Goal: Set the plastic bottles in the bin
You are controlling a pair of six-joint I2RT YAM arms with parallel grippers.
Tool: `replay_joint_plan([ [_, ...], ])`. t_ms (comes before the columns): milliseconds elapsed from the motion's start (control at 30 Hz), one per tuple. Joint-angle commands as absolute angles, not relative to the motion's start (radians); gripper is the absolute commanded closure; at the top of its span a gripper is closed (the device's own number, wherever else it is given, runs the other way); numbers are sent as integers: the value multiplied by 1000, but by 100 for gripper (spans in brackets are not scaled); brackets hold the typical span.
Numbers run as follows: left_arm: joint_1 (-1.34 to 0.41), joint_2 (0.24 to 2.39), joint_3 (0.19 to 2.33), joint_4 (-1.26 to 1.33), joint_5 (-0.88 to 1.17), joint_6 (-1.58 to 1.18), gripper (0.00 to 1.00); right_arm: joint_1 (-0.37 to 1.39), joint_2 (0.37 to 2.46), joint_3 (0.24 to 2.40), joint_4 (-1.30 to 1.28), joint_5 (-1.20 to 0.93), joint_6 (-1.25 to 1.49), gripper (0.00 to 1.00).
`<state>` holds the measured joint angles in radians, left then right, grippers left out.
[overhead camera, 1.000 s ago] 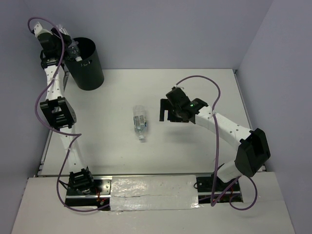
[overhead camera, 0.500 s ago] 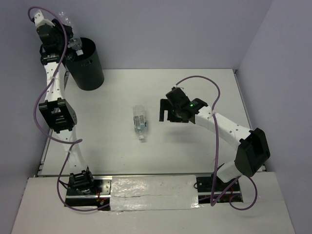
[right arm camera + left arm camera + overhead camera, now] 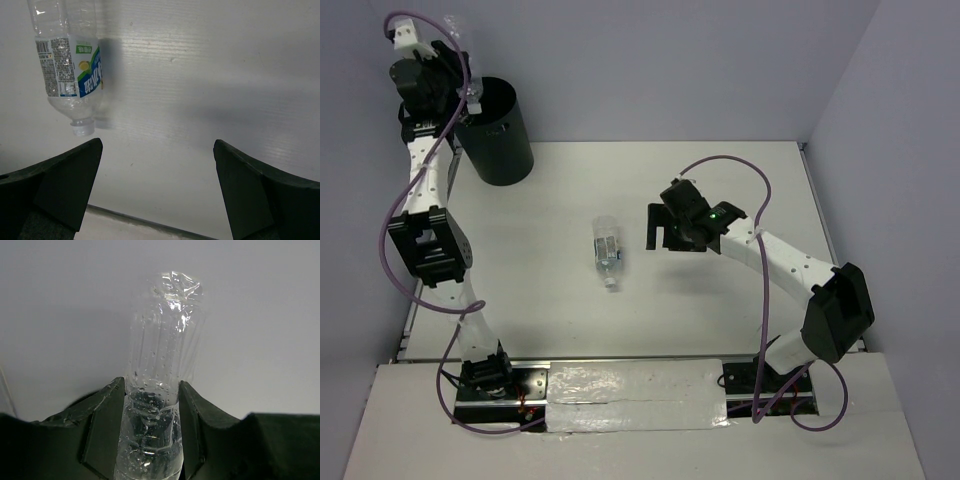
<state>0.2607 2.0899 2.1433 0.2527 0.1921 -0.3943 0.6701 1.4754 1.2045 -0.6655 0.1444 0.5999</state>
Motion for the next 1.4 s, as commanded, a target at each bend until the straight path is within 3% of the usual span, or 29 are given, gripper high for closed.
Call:
replay_joint_plan([
  [0, 256, 2094, 2092, 377, 183, -319, 56, 680, 1442, 1230, -664, 147, 574, 0],
  [267, 253, 2063, 1829, 687, 141, -238, 55, 680, 1454, 1221, -666, 141, 574, 0],
  [500, 255, 2016, 1658, 788, 97, -175, 46, 681, 1471, 1233, -661, 135, 571, 0],
  [533, 256, 2008, 1646, 792, 95, -172, 40, 681, 1476, 1233, -661, 135, 571, 0],
  [567, 258, 2000, 1632, 799, 95, -172, 12, 680, 1477, 1238, -661, 135, 569, 0],
  [600, 261, 1981, 1609, 810, 98, -175, 1, 681, 1480, 1238, -661, 133, 566, 0],
  [767, 282, 1933, 1641, 755, 178, -224, 1, 683, 1486, 1255, -660, 130, 561, 0],
  [900, 298, 1898, 1750, 646, 256, -302, 1, 681, 1483, 1302, -686, 156, 551, 0],
  [1100, 281, 1798, 1969, 263, 285, -411, 1, 683, 1465, 1354, -706, 167, 549, 0],
  [1267, 114, 1632, 1961, -231, 74, -304, 1, 712, 1463, 1364, -692, 166, 580, 0],
  [1367, -84, 1491, 1742, -357, -182, -282, 1, 719, 1425, 1330, -686, 178, 609, 0],
])
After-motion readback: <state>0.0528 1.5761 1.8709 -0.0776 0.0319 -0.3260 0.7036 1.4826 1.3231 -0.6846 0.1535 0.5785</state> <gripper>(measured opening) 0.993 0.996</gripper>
